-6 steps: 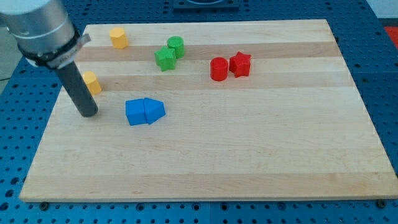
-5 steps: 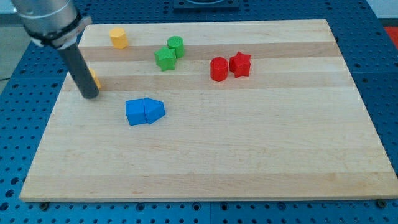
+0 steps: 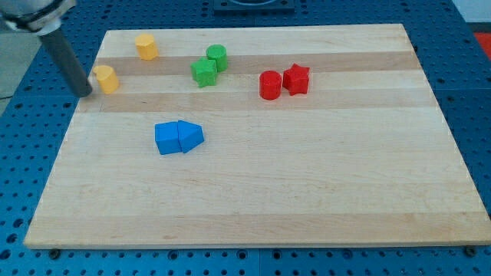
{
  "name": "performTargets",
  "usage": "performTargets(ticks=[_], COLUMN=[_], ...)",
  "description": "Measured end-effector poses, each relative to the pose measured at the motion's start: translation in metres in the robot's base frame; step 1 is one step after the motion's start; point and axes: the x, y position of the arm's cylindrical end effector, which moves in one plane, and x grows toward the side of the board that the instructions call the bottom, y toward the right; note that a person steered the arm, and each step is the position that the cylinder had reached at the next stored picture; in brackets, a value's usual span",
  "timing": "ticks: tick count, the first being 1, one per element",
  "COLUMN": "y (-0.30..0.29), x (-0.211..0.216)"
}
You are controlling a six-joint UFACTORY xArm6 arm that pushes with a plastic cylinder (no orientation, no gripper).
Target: Push the yellow heart into the yellow hexagon
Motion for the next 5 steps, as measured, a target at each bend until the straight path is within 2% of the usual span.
performTargets(ticks=[1,2,3,4,5], y=[0.042,0.063,0.067,0.067,0.069], x=[-0.021,-0.055,-0.071,-0.055,0.012])
